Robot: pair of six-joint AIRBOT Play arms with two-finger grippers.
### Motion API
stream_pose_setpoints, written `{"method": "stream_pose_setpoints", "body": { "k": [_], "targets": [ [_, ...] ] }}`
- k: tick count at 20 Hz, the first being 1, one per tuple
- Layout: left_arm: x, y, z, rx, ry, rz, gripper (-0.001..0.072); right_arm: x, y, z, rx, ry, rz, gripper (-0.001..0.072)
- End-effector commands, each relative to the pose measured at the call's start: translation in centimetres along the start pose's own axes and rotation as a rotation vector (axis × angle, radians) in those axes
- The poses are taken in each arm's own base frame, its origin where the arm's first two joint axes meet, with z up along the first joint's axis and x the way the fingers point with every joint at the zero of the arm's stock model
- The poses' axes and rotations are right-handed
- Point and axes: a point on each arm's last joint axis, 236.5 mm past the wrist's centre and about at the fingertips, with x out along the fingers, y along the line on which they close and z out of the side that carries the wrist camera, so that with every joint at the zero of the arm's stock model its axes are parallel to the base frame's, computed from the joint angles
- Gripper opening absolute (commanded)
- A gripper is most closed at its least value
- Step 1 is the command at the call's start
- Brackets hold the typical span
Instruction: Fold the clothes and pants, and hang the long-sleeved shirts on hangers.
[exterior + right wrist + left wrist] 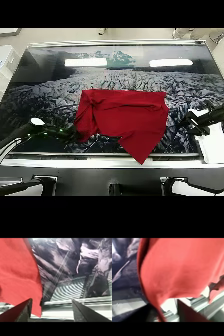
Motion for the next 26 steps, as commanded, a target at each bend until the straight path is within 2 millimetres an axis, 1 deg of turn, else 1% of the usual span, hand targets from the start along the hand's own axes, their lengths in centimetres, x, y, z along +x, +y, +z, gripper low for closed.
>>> {"method": "stream_pose_setpoints", "body": {
  "k": [1,3,5,6,8,9,10,12,15,16,17,18,19,20,21,22,23,24,25,26],
  "targets": [
    [0.9,-1.1,-1.5,0.046,0.061,-0.019,0.0021,0.5,-0.3,0.0,0.003,-0.002,-0.003,0.0551],
    [0.3,-1.6,-1.7,0.078,0.081,-0.038,0.0018,2.2,-0.8,-0.5,0.020,0.014,0.000,0.0549],
    [-0.9,-2.2,-0.8,0.093,0.043,-0.053,0.0017,4.4,-0.9,-1.1,0.009,0.032,0.035,0.0545],
    [-1.6,-2.5,-0.1,0.098,0.016,-0.060,0.0017,5.4,-0.5,-1.1,0.003,0.027,0.066,0.0545],
    [-2.8,-3.1,0.6,0.103,-0.019,-0.073,0.0017,6.7,0.9,-0.8,0.002,0.000,0.151,0.0545],
    [-3.2,-3.2,0.8,0.104,-0.033,-0.077,0.0017,7.2,1.1,-0.4,0.015,-0.015,0.171,0.0544],
    [-3.4,-3.3,0.7,0.108,-0.037,-0.079,0.0017,7.7,1.3,-0.1,0.029,-0.020,0.188,0.0544],
    [-3.6,-3.4,0.6,0.107,-0.036,-0.082,0.0017,8.6,2.8,0.3,0.029,-0.011,0.246,0.0538],
    [-3.7,-3.5,0.6,0.100,-0.039,-0.083,0.0017,11.3,5.3,-0.3,-0.051,0.029,0.212,0.0530],
    [-3.8,-3.6,0.7,0.104,-0.042,-0.084,0.0017,11.9,6.2,-0.2,-0.067,0.013,0.195,0.0451],
    [-4.0,-3.9,0.9,0.113,-0.050,-0.086,0.0017,12.1,7.1,0.1,-0.070,-0.003,0.194,0.0273],
    [-4.5,-4.4,1.4,0.126,-0.069,-0.089,0.0017,11.6,8.5,0.0,-0.093,0.001,0.212,0.0039],
    [-5.6,-5.3,2.5,0.150,-0.106,-0.097,0.0017,10.4,9.7,0.2,-0.143,-0.006,0.226,0.0035],
    [-7.3,-6.6,3.9,0.184,-0.160,-0.107,0.0016,8.5,10.9,0.7,-0.201,-0.035,0.235,0.0034],
    [-10.1,-8.6,5.7,0.237,-0.241,-0.121,0.0016,5.5,12.3,1.7,-0.276,-0.097,0.234,0.0034],
    [-13.5,-11.1,7.3,0.303,-0.336,-0.135,0.0016,1.8,13.9,2.9,-0.362,-0.189,0.223,0.0034],
    [-18.3,-14.4,8.8,0.391,-0.463,-0.149,0.0016,-3.3,16.1,4.1,-0.454,-0.332,0.213,0.0034],
    [-23.6,-17.9,9.5,0.481,-0.597,-0.160,0.0016,-9.5,18.5,4.9,-0.553,-0.508,0.193,0.0034],
    [-30.0,-21.9,9.3,0.586,-0.762,-0.169,0.0016,-16.0,20.8,4.9,-0.629,-0.696,0.175,0.0034],
    [-36.2,-25.7,8.0,0.683,-0.927,-0.176,0.0016,-23.1,22.8,3.8,-0.693,-0.904,0.150,0.0034]
  ]
}}
